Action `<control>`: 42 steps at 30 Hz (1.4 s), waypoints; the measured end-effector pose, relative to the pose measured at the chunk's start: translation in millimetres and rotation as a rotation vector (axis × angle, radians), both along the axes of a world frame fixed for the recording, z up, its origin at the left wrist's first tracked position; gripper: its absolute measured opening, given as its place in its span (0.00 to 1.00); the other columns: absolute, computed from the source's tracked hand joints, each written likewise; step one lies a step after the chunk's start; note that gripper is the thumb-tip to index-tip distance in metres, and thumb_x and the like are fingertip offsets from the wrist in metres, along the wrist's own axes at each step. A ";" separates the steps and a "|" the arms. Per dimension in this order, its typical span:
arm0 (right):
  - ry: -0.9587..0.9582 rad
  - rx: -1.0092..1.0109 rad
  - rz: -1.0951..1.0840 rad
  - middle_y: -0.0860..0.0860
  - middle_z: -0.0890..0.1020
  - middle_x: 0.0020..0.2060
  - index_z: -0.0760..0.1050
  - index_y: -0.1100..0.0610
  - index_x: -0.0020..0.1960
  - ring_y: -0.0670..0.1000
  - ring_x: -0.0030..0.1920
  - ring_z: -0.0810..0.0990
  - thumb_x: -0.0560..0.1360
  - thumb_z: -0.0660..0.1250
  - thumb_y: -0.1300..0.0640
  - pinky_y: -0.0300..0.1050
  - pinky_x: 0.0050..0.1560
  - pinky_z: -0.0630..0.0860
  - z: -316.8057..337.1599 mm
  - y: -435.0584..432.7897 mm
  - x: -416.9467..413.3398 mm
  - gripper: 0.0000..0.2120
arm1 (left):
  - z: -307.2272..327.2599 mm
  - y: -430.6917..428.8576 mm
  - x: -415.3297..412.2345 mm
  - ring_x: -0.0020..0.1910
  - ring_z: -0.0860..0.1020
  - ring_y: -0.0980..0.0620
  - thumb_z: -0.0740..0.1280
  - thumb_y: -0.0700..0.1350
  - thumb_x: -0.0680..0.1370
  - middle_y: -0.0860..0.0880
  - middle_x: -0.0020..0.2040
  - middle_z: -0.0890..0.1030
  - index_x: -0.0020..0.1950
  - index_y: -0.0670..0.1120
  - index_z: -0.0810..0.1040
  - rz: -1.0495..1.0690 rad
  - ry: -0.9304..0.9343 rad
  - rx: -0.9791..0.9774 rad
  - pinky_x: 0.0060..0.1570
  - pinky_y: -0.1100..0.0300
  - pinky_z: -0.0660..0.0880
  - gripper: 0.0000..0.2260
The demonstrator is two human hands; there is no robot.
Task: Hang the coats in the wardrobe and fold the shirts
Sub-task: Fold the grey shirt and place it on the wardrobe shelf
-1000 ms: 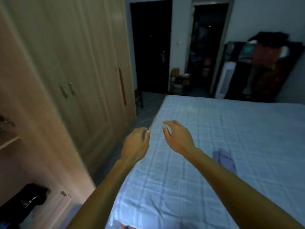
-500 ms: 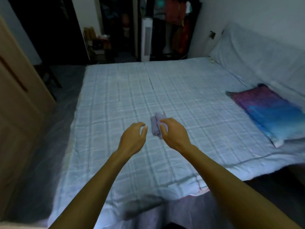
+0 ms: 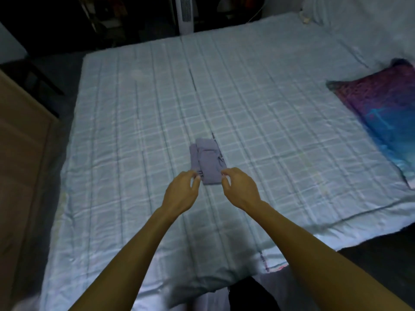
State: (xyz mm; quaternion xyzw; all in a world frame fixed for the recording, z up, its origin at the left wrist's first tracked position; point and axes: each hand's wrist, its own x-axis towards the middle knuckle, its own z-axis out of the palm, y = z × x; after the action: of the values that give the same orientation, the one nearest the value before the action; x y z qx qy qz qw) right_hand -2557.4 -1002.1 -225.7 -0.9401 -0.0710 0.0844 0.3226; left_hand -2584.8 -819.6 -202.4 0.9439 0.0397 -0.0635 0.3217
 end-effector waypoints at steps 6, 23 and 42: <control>0.136 -0.014 0.074 0.60 0.79 0.53 0.77 0.62 0.57 0.60 0.50 0.78 0.79 0.58 0.56 0.53 0.51 0.75 -54.3 -8.7 70.2 0.14 | -39.3 -16.8 44.2 0.59 0.75 0.47 0.60 0.48 0.81 0.44 0.61 0.78 0.64 0.43 0.76 0.054 0.055 -0.027 0.55 0.63 0.66 0.15; 0.111 -0.113 0.202 0.61 0.80 0.45 0.79 0.64 0.48 0.62 0.46 0.78 0.74 0.60 0.60 0.52 0.42 0.76 -212.0 57.5 145.8 0.11 | -238.5 15.8 148.8 0.51 0.76 0.42 0.61 0.42 0.77 0.40 0.56 0.75 0.61 0.42 0.72 0.104 0.329 0.091 0.45 0.50 0.75 0.13; 0.047 -0.097 0.112 0.57 0.79 0.40 0.79 0.60 0.40 0.56 0.40 0.77 0.73 0.57 0.52 0.50 0.39 0.74 -196.3 89.6 200.2 0.15 | -210.1 48.0 210.8 0.42 0.78 0.50 0.58 0.40 0.78 0.46 0.44 0.80 0.50 0.41 0.78 0.161 0.046 -0.356 0.41 0.58 0.74 0.09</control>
State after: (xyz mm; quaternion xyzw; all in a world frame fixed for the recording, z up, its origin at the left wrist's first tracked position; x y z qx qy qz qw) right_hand -2357.2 -912.5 -422.0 -0.9470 -0.1116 0.1275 0.2730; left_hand -2374.0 -771.5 -412.5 0.8642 0.1109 -0.0652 0.4864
